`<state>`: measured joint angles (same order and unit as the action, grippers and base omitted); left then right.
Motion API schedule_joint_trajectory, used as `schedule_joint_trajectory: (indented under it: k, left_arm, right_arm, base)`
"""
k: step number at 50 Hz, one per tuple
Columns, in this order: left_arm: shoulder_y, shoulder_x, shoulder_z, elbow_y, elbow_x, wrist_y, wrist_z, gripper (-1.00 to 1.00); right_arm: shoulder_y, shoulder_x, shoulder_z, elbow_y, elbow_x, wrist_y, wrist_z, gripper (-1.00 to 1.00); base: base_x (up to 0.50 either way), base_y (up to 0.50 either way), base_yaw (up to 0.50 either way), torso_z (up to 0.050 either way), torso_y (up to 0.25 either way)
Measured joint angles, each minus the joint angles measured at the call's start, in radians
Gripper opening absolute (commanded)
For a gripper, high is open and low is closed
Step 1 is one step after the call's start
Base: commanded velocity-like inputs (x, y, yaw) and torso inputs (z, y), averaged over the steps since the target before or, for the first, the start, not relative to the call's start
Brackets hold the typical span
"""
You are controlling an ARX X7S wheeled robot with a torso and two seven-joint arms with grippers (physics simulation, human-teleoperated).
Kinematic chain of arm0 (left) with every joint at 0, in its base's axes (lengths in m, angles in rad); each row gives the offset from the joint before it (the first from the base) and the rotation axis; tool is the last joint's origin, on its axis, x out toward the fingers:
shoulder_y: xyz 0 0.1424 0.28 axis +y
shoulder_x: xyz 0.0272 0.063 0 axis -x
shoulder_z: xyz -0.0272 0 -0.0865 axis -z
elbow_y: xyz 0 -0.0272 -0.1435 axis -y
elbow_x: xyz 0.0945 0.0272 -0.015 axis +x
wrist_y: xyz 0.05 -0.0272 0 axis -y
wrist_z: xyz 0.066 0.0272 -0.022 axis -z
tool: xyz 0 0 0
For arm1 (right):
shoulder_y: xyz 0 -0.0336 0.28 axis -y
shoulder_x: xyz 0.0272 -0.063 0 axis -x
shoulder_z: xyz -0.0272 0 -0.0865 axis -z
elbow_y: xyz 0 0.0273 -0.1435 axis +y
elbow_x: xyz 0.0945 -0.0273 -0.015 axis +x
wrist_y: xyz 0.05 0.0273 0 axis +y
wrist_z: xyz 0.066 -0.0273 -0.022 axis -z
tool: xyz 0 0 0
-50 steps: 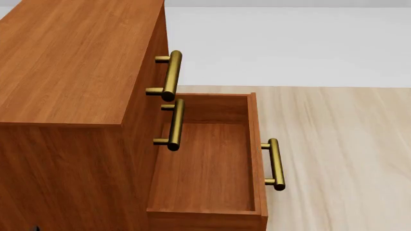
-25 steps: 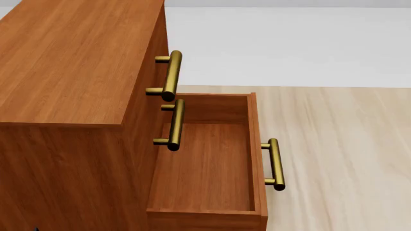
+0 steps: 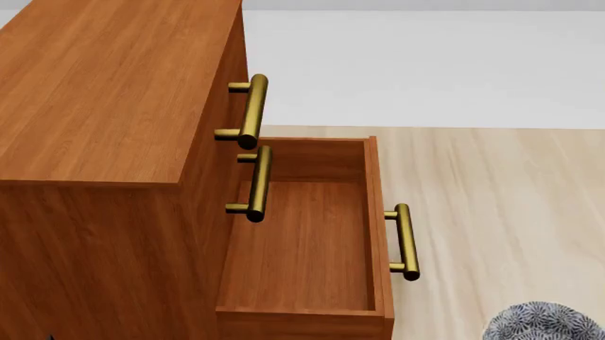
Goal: Put the bowl in the bottom drawer of the cabinet.
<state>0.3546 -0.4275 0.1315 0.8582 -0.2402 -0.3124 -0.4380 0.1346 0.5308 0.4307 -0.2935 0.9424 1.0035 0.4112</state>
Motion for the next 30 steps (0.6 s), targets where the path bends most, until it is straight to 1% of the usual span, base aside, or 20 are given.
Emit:
schedule_joint_trajectory:
  k: [13,30]
  left_arm:
    - [-0.001,-0.004,0.000,0.002,-0.005,-0.002,-0.005,1.00]
    - [-0.004,-0.009,0.001,0.001,-0.010,-0.002,-0.011,1.00]
  right_arm:
    - [0.034,-0.017,0.017,-0.111,0.058,0.029,0.076,-1.00]
    - [0.089,-0.021,0.030,-0.189,0.113,0.055,0.145,-1.00]
  base:
    - [0.00,0.00,0.00,0.000,0.000]
    - [0.00,0.00,0.00,0.000,0.000]
